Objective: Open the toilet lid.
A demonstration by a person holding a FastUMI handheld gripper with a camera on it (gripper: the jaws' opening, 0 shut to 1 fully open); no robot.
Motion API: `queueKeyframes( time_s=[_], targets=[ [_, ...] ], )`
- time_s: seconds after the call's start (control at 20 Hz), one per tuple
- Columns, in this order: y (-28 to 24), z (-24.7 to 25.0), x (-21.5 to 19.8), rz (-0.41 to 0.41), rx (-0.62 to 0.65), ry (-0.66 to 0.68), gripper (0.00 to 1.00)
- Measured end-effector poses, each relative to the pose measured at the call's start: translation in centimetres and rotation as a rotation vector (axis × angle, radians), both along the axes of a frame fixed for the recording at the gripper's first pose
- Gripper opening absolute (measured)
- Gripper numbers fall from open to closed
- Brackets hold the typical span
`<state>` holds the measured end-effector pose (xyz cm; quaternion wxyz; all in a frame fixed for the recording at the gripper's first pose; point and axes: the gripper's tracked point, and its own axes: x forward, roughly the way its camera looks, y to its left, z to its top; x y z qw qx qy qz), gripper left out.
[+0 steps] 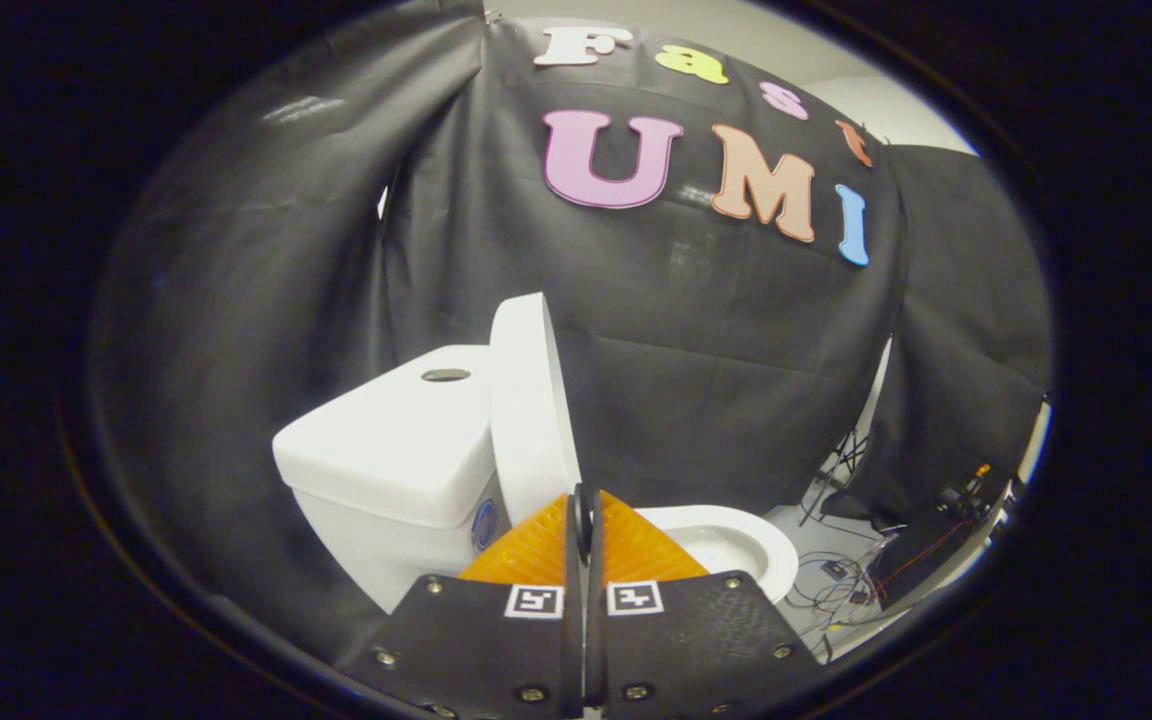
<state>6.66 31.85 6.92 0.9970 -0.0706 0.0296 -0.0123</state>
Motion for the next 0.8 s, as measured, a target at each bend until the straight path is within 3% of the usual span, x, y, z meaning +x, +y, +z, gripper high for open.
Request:
queueKeyframes(
  time_s=[0.25, 0.35, 0.4, 0.55, 0.65, 0.8],
  targets=[
    [0.9, -0.7, 0.2, 0.037, -0.034, 0.014, 0.12],
    [1.6, -1.3, 0.1, 0.057, -0.028, 0.027, 0.25],
    [1.7, -1.6, 0.0, 0.066, -0.031, 0.036, 0.41],
    [2.0, -1.6, -0.5, 0.092, -0.046, 0.045, 0.5],
    [2.1, -1.7, -1.0, 0.1, -0.042, 0.052, 0.73],
    [2.1, -1.6, -1.9, 0.118, -0.014, 0.064, 0.74]
  ],
)
